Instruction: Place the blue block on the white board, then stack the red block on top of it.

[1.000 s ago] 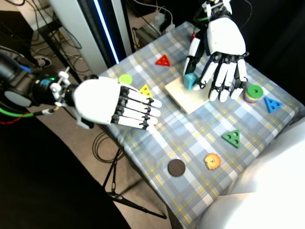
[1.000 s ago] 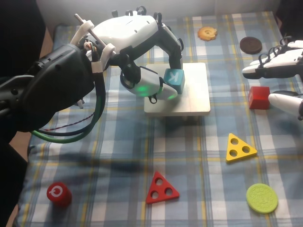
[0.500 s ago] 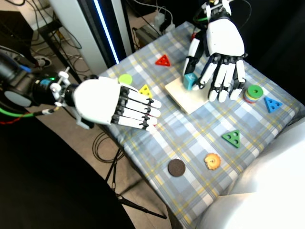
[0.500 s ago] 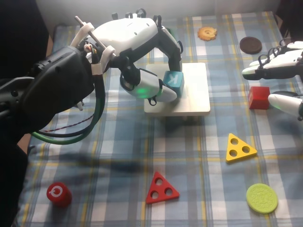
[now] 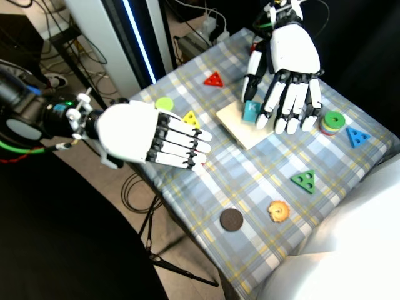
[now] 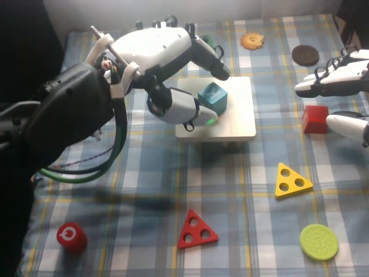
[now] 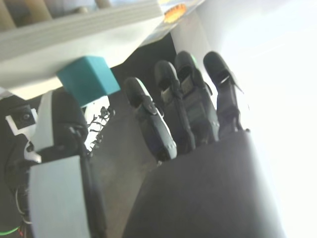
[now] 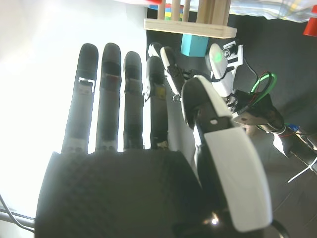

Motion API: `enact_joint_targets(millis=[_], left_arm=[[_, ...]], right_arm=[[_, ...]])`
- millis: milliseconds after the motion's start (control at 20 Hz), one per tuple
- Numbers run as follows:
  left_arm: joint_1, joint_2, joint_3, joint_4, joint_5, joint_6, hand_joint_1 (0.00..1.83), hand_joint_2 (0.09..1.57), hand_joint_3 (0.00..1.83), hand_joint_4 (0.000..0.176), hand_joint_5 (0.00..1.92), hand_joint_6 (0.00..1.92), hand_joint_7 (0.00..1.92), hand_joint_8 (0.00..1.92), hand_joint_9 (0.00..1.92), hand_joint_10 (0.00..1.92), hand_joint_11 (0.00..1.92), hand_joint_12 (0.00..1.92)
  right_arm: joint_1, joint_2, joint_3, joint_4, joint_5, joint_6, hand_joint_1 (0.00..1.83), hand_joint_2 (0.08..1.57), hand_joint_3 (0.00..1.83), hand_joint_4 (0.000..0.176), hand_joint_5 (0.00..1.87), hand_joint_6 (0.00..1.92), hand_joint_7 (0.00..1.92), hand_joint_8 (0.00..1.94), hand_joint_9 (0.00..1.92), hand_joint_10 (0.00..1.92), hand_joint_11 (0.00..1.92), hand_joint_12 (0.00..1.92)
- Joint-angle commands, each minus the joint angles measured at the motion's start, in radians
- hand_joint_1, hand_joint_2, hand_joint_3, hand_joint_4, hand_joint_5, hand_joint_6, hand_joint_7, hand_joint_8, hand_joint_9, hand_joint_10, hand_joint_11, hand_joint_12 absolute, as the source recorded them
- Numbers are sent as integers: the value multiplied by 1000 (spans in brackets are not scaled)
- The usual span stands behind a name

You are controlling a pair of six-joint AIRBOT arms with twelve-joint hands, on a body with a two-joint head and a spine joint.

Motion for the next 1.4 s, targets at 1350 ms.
enact_joint_targets(millis=[1350], left_arm=[[224,264,-216,230,-560,-627,774,857,1,176,225,0,227,1,222,2,0,598]], right_arm=[[112,-108,143,81,-140,-71,914,1023,0,23,618,8,500,8,506,12,27,1183]])
